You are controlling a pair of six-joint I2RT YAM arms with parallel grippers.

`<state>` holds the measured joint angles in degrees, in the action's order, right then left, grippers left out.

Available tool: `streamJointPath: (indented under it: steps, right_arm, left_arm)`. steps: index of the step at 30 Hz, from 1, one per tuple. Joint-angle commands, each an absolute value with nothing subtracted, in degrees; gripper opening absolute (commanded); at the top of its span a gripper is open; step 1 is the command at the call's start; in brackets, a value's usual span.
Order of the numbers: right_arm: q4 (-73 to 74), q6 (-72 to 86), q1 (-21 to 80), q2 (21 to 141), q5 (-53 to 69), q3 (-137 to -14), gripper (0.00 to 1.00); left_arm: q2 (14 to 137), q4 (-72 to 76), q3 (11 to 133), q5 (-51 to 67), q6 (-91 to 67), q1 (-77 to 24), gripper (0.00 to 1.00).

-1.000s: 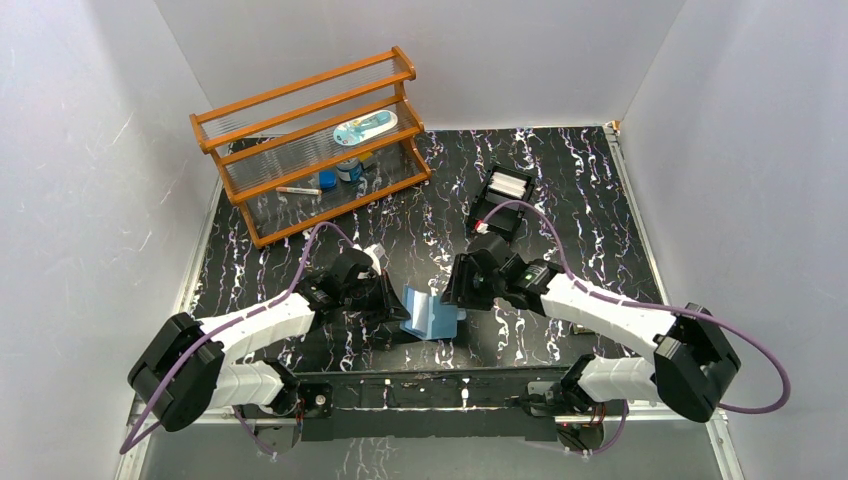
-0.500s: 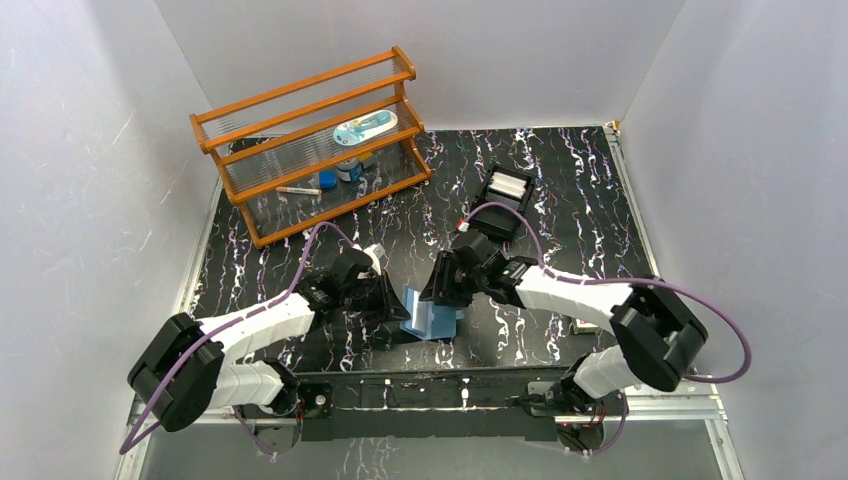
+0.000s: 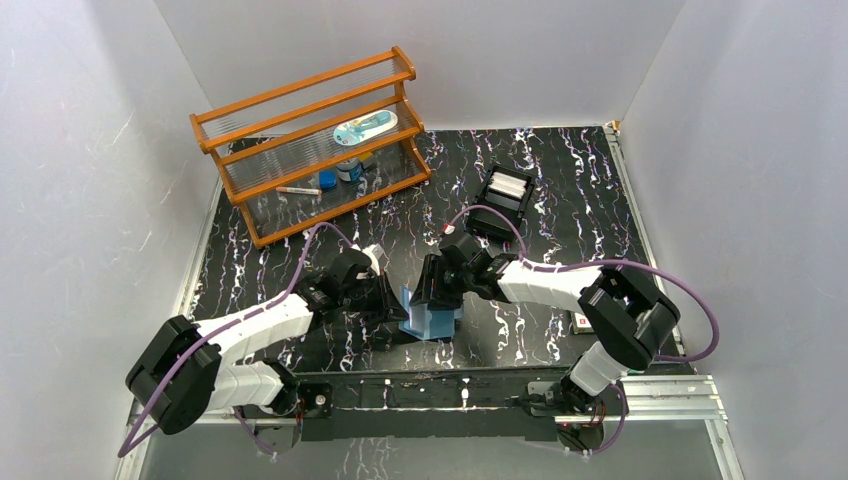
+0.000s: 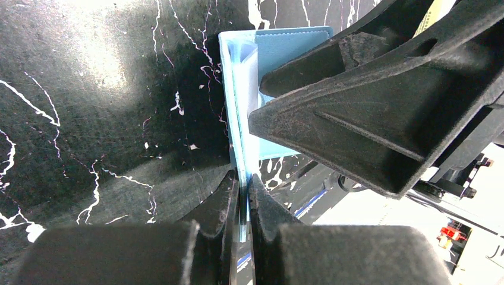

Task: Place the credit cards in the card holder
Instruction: Open the card holder at the center of the board.

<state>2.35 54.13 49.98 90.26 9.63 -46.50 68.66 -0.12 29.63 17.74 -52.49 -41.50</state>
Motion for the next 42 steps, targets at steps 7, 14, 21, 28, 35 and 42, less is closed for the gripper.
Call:
streamJointPath:
  steps: [7, 14, 21, 28, 35, 42]
  right_arm:
    - [-2.4, 54.3, 51.4, 89.3, 11.2, -47.4, 0.59]
    - [-1.9, 54.0, 52.0, 89.6, 10.3, -47.2, 0.59]
    - [1.6, 53.0, 52.0, 90.8, 8.5, -47.9, 0.59]
    - [8.2, 50.1, 52.0, 92.1, 4.0, -47.6, 0.59]
    - [17.3, 47.2, 52.0, 88.6, -4.9, -45.2, 0.58]
    - [26.4, 47.0, 52.0, 82.6, -11.0, -45.6, 0.57]
  left_arm:
    - [66.9, -0.1, 29.6, 18.4, -51.8, -41.8, 0.06]
    - [66.9, -0.1, 29.5, 18.4, -51.8, -41.8, 0.09]
    - [66.6, -0.2, 29.4, 18.4, -51.7, -41.8, 0.1]
    - [65.4, -0.6, 29.2, 17.9, -51.7, -41.8, 0.17]
    - [64.5, -0.7, 29.4, 17.8, -50.5, -41.8, 0.1]
    - [63.4, 0.1, 29.4, 18.2, -50.5, -41.8, 0.0]
